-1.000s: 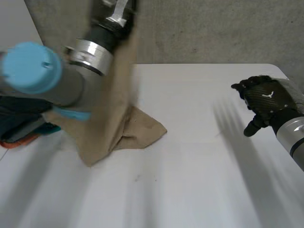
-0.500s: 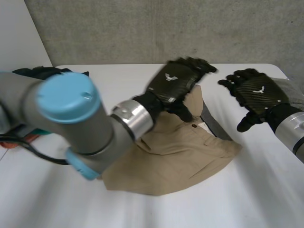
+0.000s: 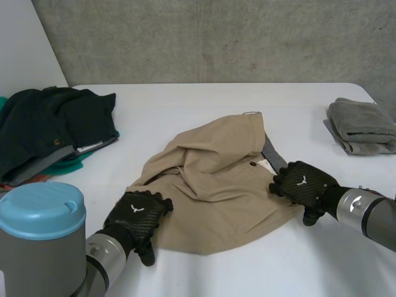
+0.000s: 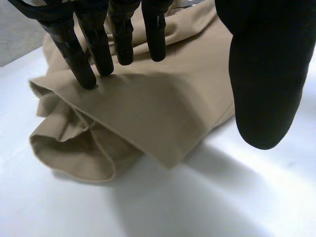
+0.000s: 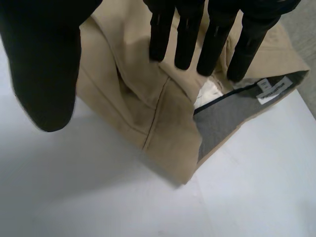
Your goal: Fold the laundry.
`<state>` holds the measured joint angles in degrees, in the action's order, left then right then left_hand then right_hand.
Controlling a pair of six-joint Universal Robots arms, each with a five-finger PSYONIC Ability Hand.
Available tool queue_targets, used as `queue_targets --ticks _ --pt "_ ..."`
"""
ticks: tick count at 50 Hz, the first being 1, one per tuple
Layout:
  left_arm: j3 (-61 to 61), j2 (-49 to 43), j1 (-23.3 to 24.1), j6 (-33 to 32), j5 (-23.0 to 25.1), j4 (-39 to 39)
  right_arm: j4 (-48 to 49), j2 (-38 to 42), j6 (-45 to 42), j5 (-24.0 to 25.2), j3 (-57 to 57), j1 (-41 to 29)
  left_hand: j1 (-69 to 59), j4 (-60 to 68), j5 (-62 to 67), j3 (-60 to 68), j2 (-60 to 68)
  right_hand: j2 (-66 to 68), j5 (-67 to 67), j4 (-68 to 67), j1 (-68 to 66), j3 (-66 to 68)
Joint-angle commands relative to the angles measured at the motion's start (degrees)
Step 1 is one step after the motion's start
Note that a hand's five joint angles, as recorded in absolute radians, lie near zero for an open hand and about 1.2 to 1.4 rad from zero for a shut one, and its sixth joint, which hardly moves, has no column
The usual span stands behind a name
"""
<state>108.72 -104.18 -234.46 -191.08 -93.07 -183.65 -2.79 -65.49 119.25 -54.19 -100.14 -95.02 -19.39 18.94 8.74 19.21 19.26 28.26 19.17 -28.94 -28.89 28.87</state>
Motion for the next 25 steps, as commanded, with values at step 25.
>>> queue_targets --ticks 25 --pt "-6.1 10.9 -1.4 -3.7 1.5 -8.1 -3.0 -18.7 17.6 -8.7 4.8 -0.6 -60.6 61.1 61.3 60.8 60.7 51.7 50.8 -51.1 -51.1 51.1"
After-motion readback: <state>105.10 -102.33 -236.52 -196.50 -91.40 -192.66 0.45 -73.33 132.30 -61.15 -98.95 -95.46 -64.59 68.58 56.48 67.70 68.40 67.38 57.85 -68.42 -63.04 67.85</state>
